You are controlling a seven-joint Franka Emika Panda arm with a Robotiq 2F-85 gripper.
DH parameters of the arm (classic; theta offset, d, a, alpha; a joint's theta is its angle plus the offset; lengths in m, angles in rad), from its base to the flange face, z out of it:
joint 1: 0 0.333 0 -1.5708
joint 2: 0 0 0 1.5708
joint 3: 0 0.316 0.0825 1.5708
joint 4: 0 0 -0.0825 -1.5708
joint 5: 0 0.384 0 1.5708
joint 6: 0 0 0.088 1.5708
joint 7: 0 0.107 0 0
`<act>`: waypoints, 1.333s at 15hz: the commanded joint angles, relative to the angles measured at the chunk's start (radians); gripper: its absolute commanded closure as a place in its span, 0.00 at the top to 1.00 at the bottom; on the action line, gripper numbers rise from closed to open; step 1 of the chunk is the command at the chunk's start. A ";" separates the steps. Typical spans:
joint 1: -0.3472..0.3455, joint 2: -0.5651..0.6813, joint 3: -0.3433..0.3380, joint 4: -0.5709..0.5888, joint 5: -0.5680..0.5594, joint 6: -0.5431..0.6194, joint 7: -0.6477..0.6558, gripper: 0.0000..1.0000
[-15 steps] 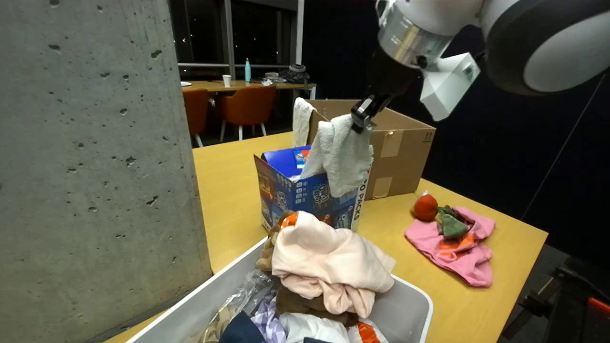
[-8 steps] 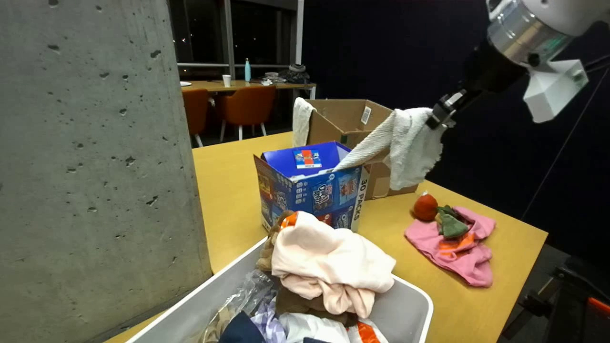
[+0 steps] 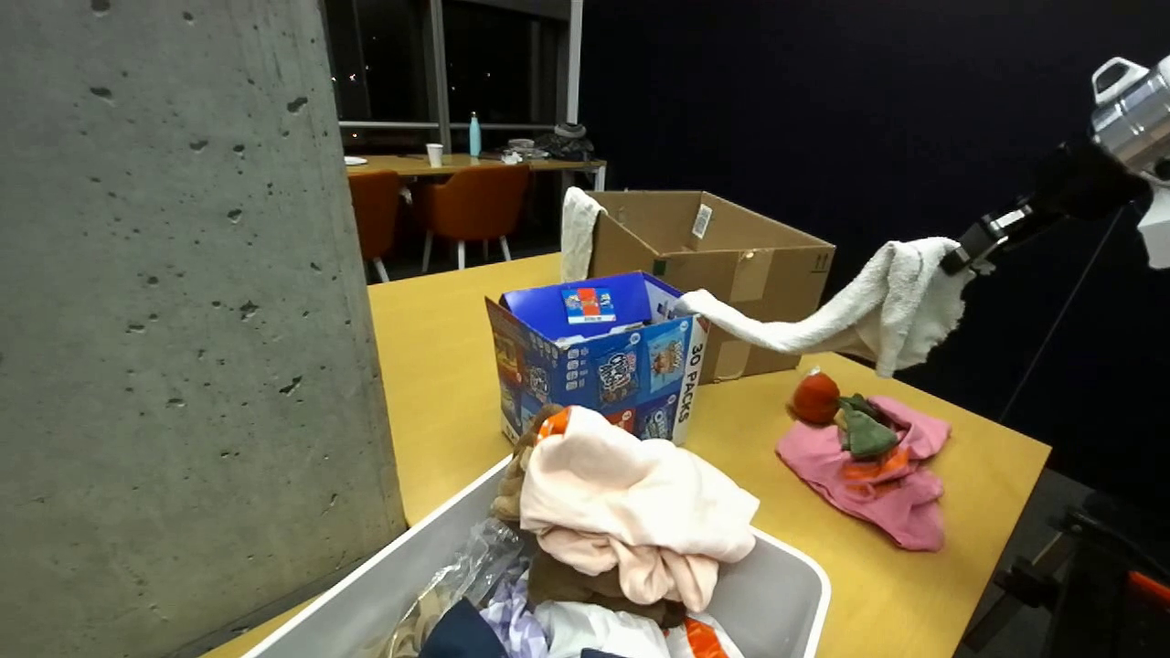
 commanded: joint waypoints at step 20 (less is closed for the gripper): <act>-0.276 0.172 0.446 0.101 0.606 0.025 -0.466 0.02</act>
